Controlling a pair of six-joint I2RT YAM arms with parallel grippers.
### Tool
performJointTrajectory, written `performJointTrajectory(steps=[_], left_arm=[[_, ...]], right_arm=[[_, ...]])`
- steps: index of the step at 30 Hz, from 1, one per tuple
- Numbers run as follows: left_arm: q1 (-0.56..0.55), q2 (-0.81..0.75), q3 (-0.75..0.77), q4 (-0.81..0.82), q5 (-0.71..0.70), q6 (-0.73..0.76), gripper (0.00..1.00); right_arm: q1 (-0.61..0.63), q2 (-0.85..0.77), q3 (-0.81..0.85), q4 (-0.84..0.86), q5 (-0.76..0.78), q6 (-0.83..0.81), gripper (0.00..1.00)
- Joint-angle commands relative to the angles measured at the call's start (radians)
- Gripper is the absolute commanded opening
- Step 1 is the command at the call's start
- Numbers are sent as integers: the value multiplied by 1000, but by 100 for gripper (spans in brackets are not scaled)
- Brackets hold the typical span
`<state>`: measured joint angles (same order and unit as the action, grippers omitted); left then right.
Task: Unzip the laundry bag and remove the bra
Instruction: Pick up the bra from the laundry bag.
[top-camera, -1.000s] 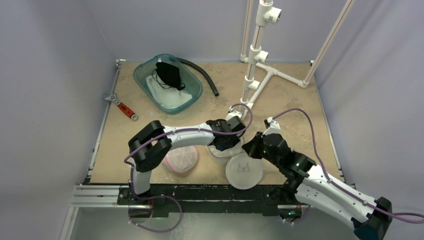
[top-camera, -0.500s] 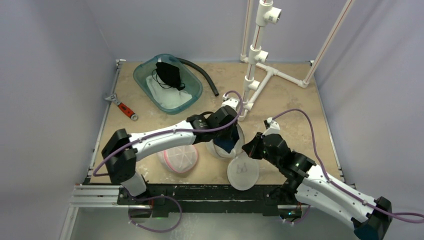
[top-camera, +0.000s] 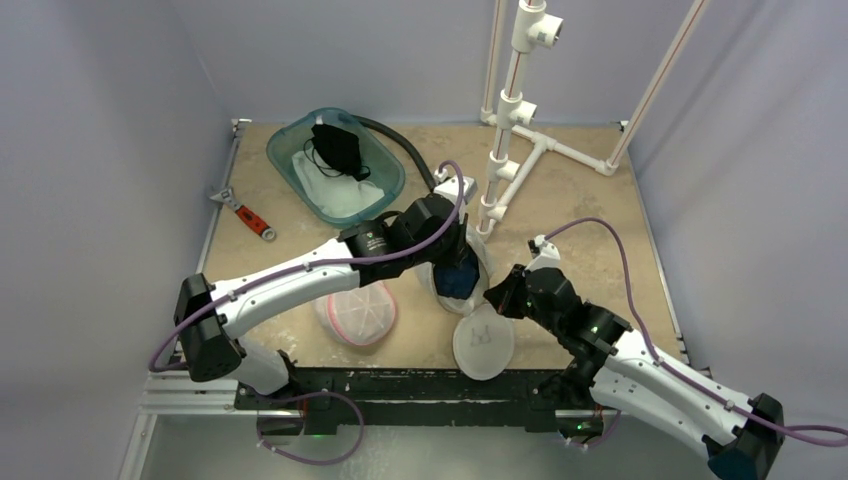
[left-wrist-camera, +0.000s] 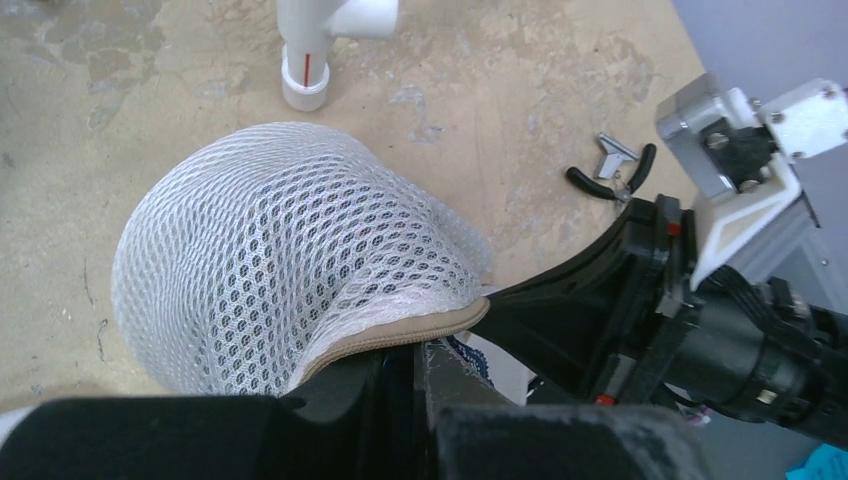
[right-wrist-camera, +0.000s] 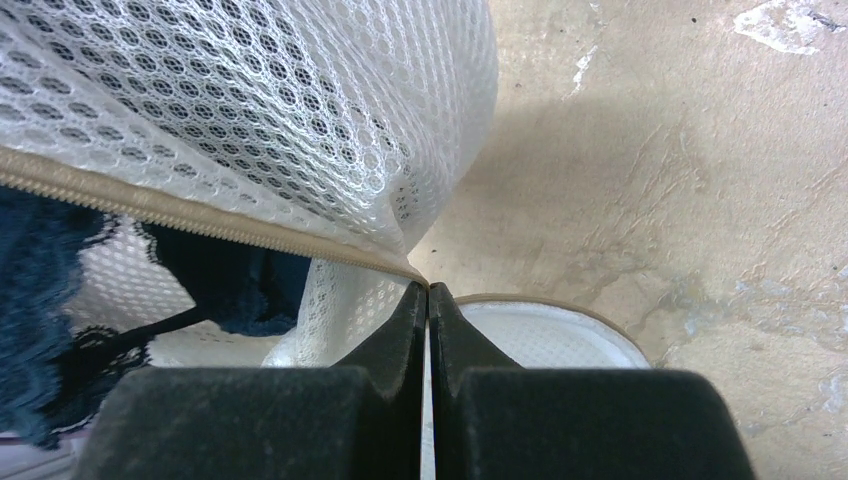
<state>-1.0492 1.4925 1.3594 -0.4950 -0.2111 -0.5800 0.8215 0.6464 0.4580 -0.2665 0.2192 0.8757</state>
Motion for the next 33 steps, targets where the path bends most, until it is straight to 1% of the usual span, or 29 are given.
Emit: performJointTrajectory(steps=[1, 6, 7, 8, 10, 11, 13, 14, 17, 20, 22, 24, 25, 26, 29, 30, 31, 33], left_arm=[[2, -48, 85, -7, 48, 38, 0], [3, -60, 59, -29, 85, 87, 0], [2, -67, 43, -28, 90, 90, 0], [2, -70, 23, -25, 95, 93, 0], [2, -76, -17, -16, 103, 90, 0], [3, -79, -38, -7, 106, 87, 0], [5, -82, -78, 11, 110, 78, 0], [4, -83, -93, 19, 114, 74, 0], [3, -90, -131, 43, 127, 62, 0], [4, -96, -146, 56, 142, 57, 0], [4, -100, -151, 58, 151, 57, 0], [4, -104, -153, 58, 161, 57, 0], [4, -107, -155, 58, 161, 57, 0], [4, -108, -154, 56, 159, 57, 0], [4, -110, -154, 50, 145, 58, 0], [4, -108, -155, 49, 139, 57, 0], [3, -107, -155, 47, 138, 57, 0], [4, -104, -157, 49, 144, 56, 0]], right_arm=[[-3, -14, 1, -19, 23, 17, 0], [-4, -46, 23, -5, -7, 12, 0], [-5, -54, 30, -4, -9, 10, 2], [-4, -60, 39, -3, -10, 8, 12], [-5, -68, 55, 3, -17, -3, 37], [-4, -68, 62, 9, -17, -9, 47], [-4, -63, 72, 18, -17, -25, 59], [-4, -59, 74, 26, -18, -32, 62], [-4, -33, 74, 53, -28, -44, 64], [-4, -6, 74, 76, -23, -45, 62], [-5, 15, 77, 86, -21, -39, 55], [-4, 35, 79, 99, -38, -41, 44], [-4, 45, 81, 108, -51, -47, 42], [-4, 50, 84, 124, -46, -53, 43], [-3, 39, 88, 174, -72, -86, 55], [-4, 25, 83, 188, -86, -91, 57], [-4, 6, 78, 204, -98, -100, 57], [-4, -2, 71, 224, -119, -116, 54]])
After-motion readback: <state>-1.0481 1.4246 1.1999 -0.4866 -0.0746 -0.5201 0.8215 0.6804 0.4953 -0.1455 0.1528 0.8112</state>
